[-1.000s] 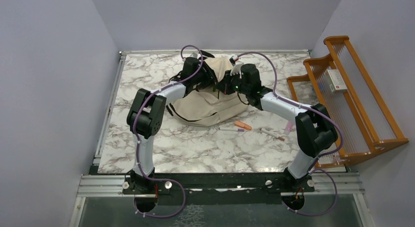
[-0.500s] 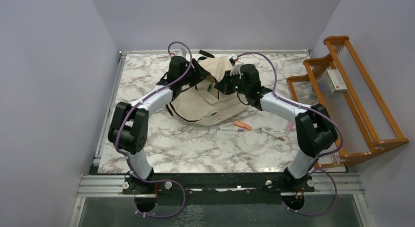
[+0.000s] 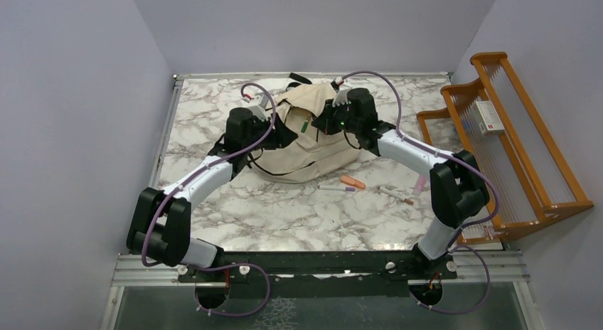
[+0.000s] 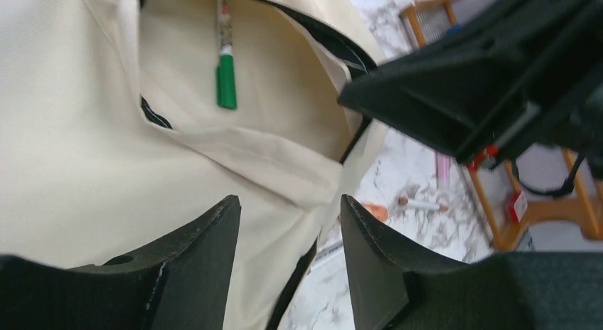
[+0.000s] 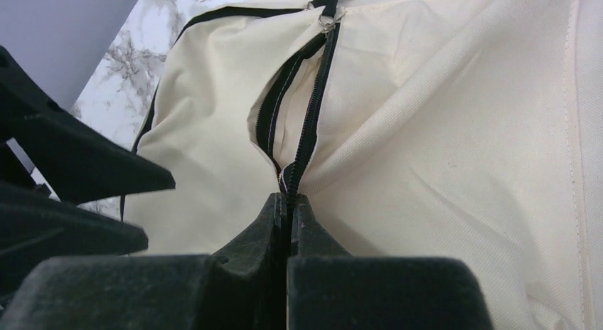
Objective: Pack the student bag
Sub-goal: Place the stationery in the student bag.
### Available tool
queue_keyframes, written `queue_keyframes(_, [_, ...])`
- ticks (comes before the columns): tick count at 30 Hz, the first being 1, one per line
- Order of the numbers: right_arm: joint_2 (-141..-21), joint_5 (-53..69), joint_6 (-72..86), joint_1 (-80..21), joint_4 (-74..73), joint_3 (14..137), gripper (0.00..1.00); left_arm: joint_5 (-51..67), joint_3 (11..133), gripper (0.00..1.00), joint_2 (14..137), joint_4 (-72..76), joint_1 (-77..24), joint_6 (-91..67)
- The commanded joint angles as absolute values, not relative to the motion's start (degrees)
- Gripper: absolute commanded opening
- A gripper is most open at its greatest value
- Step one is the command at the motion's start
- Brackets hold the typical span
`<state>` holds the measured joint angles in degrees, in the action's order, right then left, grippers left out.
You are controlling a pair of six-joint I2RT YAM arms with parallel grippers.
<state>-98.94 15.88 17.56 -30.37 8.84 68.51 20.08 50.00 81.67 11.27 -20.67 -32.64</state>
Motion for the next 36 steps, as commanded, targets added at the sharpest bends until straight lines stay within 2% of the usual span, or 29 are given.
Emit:
queue_keyframes(1, [-100.0, 16.1, 15.1, -30.8, 7.1, 72.3, 0.01, 31.5, 46.5, 0.53, 79.0, 16.3, -21.7, -25.8])
queue_keyframes(4, [-100.4, 17.0, 14.4, -30.8, 6.2, 73.2, 0.01, 32.4, 45.2, 0.45, 78.9, 16.7, -24.3, -23.0])
queue_keyframes(6, [-100.7, 17.3, 14.1, -30.8, 5.6, 73.5, 0.0, 32.0, 44.5, 0.44, 78.8, 16.9, -27.1, -19.3])
queue_keyframes(9, [-100.6, 17.4, 14.1, -30.8, 5.3, 73.5, 0.01, 33.4, 43.2, 0.5, 78.5, 18.0, -32.1, -11.7])
queue_keyframes(12, [-100.4, 17.6, 14.3, -30.8, 5.7, 73.1, 0.01, 37.3, 41.2, 0.51, 79.1, 20.8, -35.0, -3.9])
queue_keyframes(21, [-100.4, 18.4, 13.9, -30.8, 5.6, 72.8, 0.0, 51.2, 37.7, 0.55, 82.0, 23.9, -37.0, 27.3])
queue_keyframes(28, [-100.4, 18.9, 13.9, -30.8, 5.7, 72.6, 0.0, 56.6, 41.9, 0.54, 90.7, 23.9, -37.2, 31.3])
queue_keyframes(36, [-100.0, 18.6, 13.6, -30.8, 5.4, 72.0, 0.0, 50.1, 46.8, 0.54, 97.2, 22.9, -38.2, 29.7])
